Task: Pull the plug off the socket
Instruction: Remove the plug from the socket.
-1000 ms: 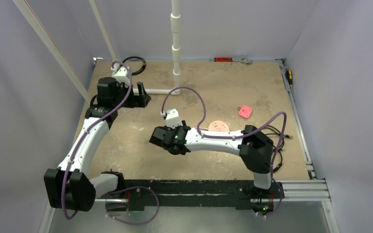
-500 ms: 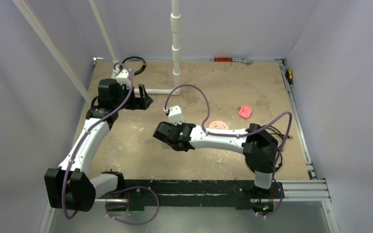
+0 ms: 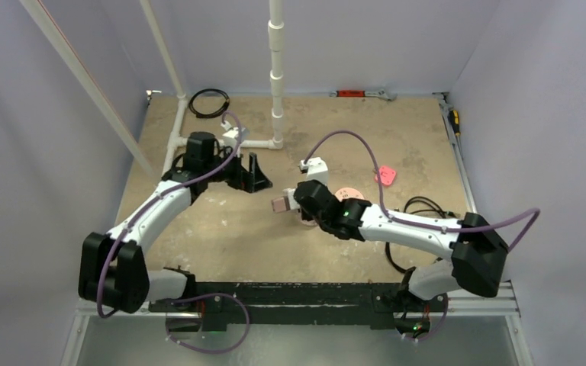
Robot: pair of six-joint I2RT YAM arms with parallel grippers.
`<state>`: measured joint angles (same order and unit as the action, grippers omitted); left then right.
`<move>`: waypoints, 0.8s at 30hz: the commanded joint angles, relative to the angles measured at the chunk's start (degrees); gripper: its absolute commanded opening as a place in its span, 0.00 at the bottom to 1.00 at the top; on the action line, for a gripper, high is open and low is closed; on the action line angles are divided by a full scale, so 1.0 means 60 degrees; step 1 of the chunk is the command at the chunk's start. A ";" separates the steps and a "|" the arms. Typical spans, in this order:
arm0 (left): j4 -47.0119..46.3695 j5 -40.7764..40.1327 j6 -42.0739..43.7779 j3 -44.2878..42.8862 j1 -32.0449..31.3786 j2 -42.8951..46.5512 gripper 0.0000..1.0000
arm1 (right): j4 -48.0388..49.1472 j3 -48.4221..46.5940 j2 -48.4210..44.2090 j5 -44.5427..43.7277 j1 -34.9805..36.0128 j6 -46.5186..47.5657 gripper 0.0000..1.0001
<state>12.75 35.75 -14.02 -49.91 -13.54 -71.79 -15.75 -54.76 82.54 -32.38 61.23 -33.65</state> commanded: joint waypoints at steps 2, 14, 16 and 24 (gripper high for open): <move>-0.0840 0.1948 -0.0489 0.0069 -0.0755 -0.1060 0.91 | 0.2412 0.0699 -0.1165 0.0533 -0.0526 0.0783 0.00; -0.2458 0.2587 -0.1622 0.0427 -0.1173 -0.2366 0.99 | 0.3285 0.1503 -0.1884 0.1110 -0.0559 0.1189 0.00; -0.2296 0.2409 -0.1532 0.0346 -0.1224 -0.2542 0.99 | 0.3393 0.1561 -0.1916 0.1206 -0.0552 0.1172 0.00; -0.2746 0.2347 -0.1880 0.0525 -0.1408 -0.2729 0.99 | 0.3668 0.1501 -0.1662 0.1566 -0.0552 0.1239 0.00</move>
<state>0.60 48.47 -23.51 -47.51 -21.41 -87.83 -1.39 -44.51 73.38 -23.81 57.74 -27.29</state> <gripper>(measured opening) 0.993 0.230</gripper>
